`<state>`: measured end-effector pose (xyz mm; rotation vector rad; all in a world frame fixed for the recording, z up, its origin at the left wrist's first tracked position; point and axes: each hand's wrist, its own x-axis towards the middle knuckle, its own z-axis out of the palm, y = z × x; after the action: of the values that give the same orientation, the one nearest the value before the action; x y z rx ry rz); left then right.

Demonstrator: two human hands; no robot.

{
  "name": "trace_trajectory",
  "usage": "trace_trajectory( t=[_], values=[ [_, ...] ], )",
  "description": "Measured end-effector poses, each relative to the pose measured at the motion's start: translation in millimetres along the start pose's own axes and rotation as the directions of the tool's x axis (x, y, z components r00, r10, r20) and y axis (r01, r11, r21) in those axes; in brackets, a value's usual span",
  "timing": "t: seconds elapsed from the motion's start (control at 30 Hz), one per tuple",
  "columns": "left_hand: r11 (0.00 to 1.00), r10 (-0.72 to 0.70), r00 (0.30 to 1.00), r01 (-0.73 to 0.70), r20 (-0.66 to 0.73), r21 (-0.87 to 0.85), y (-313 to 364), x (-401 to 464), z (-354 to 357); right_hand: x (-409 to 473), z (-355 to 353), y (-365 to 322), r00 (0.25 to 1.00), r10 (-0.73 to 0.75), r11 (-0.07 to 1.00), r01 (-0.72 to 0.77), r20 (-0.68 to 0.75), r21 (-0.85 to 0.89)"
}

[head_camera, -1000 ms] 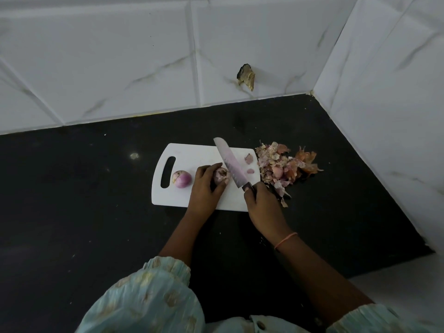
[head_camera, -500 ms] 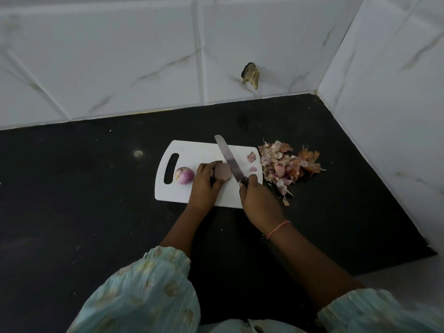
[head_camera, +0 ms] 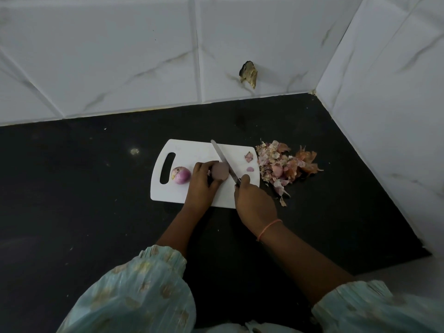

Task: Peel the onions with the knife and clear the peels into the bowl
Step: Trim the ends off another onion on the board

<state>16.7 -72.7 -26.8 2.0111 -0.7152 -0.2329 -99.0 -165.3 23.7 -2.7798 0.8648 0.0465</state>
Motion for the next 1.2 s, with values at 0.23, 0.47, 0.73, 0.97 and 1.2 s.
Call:
trace_trajectory(
  t=[0.23,0.47,0.73,0.97,1.2],
  values=[
    [0.998,-0.065,0.998,0.065,-0.015,-0.015,-2,-1,1,-7,9,8,0.999,0.008,1.0,-0.009,0.039,0.028],
    [0.998,-0.013,0.999,0.011,-0.033,-0.069,-4,-5,-1,5,6,31,0.988,0.141,0.987,-0.136,-0.058,0.082],
    [0.994,-0.008,0.998,0.002,-0.056,-0.114,-6,-6,-2,-4,-7,33,0.973,0.116,0.985,-0.087,-0.201,0.146],
    [0.995,-0.002,0.998,-0.005,-0.064,-0.101,-4,-5,0,-19,10,18,0.998,0.023,0.995,-0.016,-0.066,0.099],
    [0.983,-0.12,0.991,0.11,-0.059,-0.148,-1,-6,3,-7,-5,68,0.972,0.191,0.972,-0.168,-0.139,0.161]
  ],
)
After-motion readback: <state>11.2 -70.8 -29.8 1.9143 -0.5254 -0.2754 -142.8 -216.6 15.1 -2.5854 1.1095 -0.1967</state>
